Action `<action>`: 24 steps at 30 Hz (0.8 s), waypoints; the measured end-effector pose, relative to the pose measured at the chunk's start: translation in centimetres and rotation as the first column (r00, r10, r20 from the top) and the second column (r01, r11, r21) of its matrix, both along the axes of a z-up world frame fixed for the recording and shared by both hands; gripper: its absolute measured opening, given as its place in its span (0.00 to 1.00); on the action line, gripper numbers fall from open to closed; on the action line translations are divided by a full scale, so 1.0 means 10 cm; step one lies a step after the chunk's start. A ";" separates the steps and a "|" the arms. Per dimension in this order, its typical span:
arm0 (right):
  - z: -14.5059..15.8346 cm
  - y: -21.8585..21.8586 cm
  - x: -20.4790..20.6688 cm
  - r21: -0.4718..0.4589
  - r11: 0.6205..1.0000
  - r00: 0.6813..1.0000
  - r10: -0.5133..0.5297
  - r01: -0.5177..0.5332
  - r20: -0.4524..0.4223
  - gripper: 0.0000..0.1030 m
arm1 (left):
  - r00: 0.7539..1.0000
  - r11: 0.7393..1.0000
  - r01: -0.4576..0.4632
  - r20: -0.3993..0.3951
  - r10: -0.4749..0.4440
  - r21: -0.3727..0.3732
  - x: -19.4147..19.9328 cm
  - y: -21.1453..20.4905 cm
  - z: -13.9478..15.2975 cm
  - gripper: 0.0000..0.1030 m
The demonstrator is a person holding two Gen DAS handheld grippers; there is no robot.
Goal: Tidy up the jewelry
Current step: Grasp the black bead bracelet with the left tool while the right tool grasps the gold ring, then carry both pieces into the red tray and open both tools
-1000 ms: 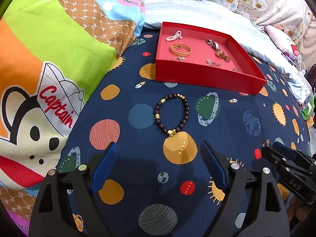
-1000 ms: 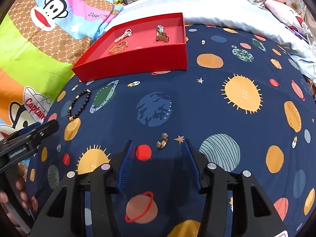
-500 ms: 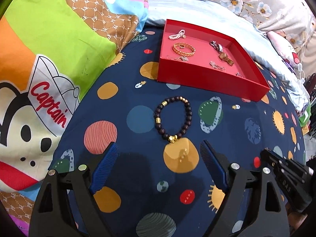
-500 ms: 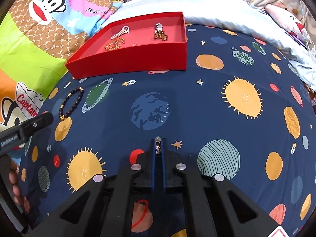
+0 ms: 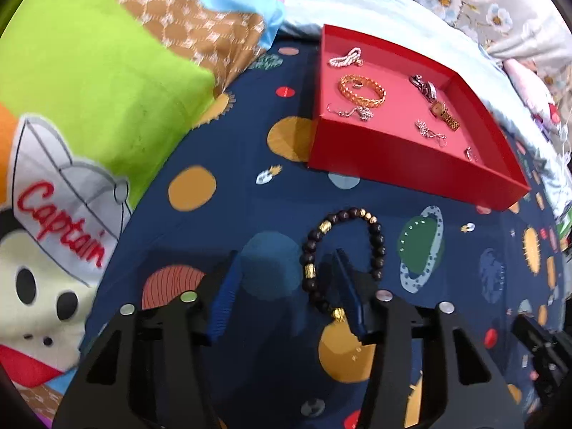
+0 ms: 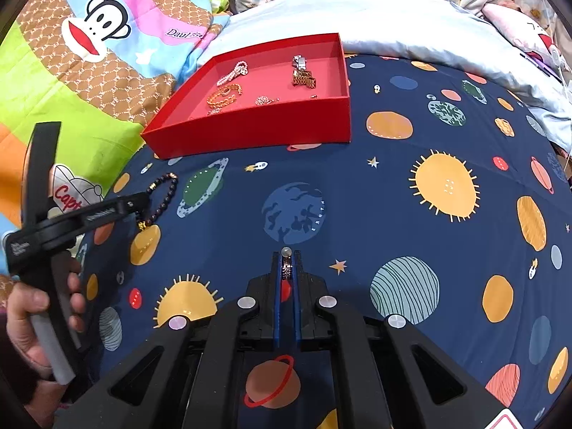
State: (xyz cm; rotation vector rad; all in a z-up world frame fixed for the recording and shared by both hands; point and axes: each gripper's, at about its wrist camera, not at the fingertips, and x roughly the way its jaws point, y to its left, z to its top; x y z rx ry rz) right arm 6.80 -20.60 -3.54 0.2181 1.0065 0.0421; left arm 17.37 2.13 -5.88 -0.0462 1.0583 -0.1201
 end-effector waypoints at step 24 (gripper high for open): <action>0.38 0.06 -0.06 0.040 0.998 0.997 0.045 -0.048 0.066 0.04 | 0.989 0.986 0.132 0.076 -0.125 -0.101 -0.36 -0.23 0.56 0.07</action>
